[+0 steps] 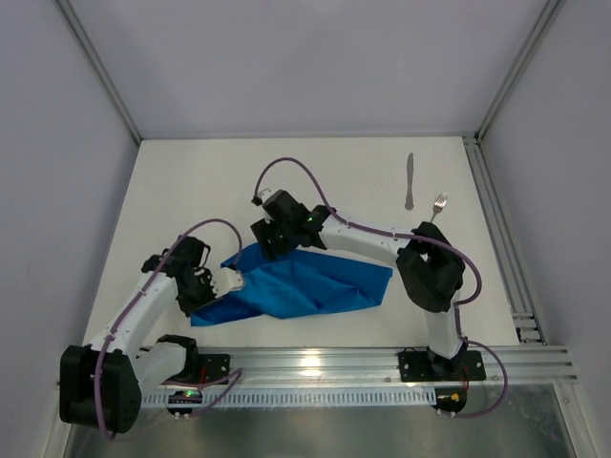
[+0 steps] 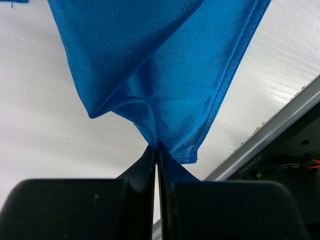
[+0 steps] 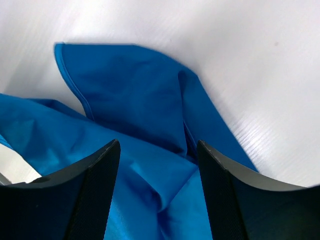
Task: Fold the napkin into a case and place the utensils inside
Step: Pick up the crumpled napkin from the center of the board.
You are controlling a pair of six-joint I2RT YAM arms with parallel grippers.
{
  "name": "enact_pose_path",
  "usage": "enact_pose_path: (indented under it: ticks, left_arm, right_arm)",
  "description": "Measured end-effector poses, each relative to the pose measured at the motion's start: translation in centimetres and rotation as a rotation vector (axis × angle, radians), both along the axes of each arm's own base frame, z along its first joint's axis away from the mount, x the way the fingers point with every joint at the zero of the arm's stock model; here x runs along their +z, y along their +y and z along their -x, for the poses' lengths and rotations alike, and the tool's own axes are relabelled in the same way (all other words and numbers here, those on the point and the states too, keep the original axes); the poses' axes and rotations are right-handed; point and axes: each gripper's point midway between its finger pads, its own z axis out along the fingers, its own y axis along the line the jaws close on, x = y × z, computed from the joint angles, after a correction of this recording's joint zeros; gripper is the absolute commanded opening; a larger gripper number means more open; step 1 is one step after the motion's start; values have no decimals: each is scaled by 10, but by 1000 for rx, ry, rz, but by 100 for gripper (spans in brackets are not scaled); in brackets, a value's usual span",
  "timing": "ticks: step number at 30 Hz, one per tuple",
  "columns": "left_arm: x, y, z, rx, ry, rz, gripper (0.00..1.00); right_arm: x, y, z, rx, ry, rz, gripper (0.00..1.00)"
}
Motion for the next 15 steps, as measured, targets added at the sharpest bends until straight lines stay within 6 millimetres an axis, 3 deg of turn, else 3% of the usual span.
enact_pose_path:
  ticks: [6, 10, 11, 12, 14, 15]
  left_arm:
    - [1, 2, -3, 7, -17, -8, 0]
    - [2, 2, -5, 18, -29, -9, 0]
    - [2, 2, -5, 22, -30, -9, 0]
    - [2, 2, -5, 27, -30, -10, 0]
    - [2, 2, -5, 31, -33, -10, 0]
    - [3, 2, -6, 33, -36, -10, 0]
  right_arm:
    - [-44, -13, 25, -2, 129, 49, 68]
    - [-53, -12, 33, 6, 180, 42, 64]
    - [-53, -11, 34, 7, 186, 38, 58]
    - [-53, -10, 35, 9, 189, 33, 36]
    - [-52, -7, 35, 10, 192, 21, 19]
    - [-51, -6, 35, 8, 196, 15, 4]
